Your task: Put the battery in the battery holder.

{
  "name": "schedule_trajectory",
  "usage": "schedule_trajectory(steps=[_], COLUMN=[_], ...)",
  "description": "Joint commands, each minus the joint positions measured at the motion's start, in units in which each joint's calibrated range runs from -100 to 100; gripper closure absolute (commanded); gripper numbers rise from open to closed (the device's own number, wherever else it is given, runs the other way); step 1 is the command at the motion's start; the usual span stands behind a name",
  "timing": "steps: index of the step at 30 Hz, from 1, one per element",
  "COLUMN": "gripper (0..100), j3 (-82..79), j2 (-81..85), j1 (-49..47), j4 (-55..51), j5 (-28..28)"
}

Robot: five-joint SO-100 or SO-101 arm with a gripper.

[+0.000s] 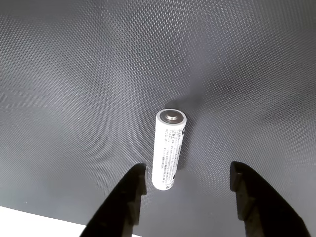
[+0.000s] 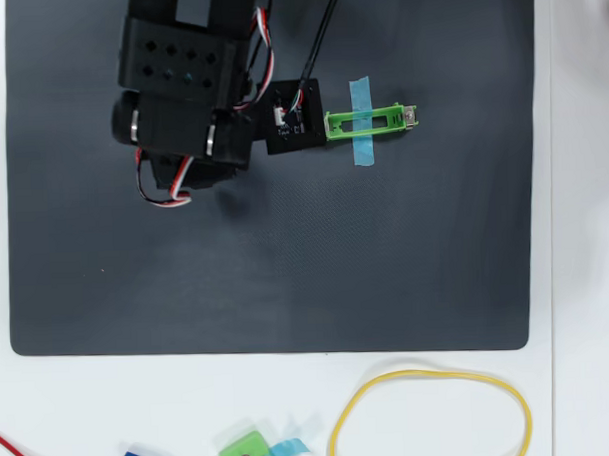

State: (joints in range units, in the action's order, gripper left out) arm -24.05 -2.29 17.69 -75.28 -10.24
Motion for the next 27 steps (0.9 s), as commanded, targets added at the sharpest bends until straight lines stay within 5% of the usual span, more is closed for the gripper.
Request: schedule_trajectory(steps=[1,27], gripper=[83,83], j3=[2.7,3.5], j2=[0.5,-0.5], j1=[1.0,3.0], j4=[0.4,-2.7], j5=[-0.3,-0.3])
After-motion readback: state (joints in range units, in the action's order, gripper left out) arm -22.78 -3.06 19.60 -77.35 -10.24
